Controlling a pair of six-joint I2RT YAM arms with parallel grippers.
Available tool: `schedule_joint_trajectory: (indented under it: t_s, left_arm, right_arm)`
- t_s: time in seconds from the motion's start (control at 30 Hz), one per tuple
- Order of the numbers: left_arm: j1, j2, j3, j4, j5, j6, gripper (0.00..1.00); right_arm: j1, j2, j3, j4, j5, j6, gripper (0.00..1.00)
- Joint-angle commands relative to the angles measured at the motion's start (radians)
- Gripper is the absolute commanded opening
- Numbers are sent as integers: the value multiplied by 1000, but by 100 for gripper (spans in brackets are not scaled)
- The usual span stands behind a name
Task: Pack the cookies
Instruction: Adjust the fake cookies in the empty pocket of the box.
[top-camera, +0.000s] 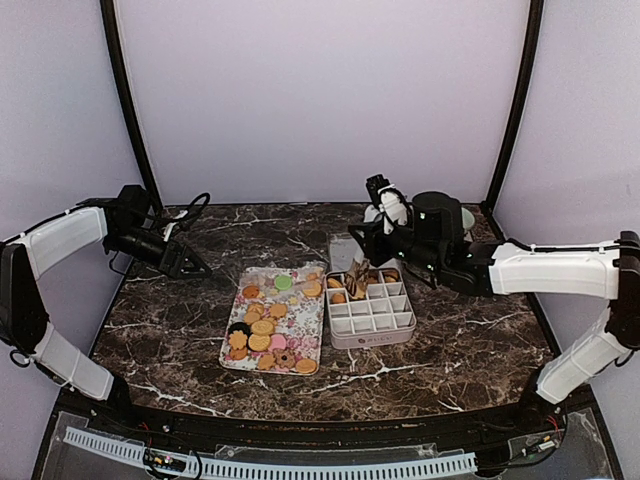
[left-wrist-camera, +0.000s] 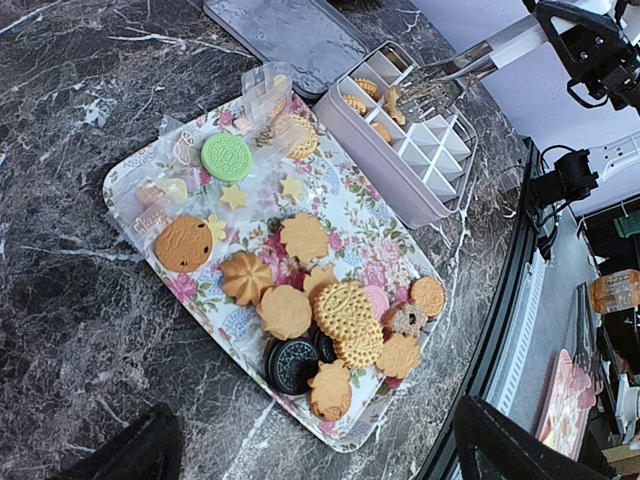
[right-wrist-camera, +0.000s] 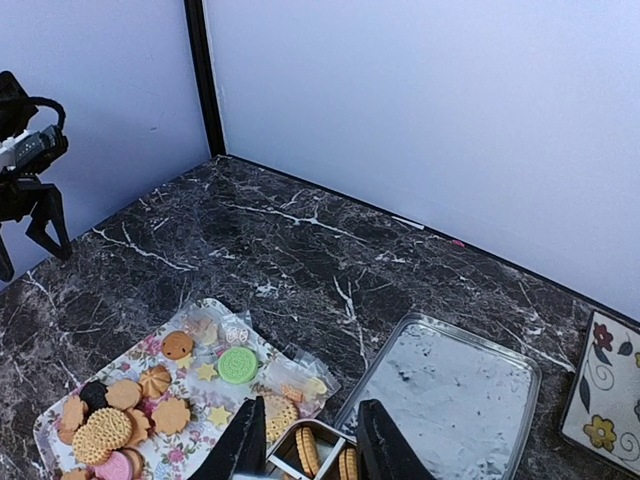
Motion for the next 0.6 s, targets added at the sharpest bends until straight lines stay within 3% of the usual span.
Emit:
schedule_joint_trajectory:
  t_s: [0.0,0.2,0.57]
  left_arm:
    - [5,-18,5,-29,12,14,97]
    - [6,-21,7,-30,19,15,97]
    - [5,-16,6,-31,26,15,97]
  right_arm:
    - [-12,13,35,68,23,-13,31]
    - [-12,34,64,82,33,-11,38]
    - [-10,56,82,67,36,-29,38]
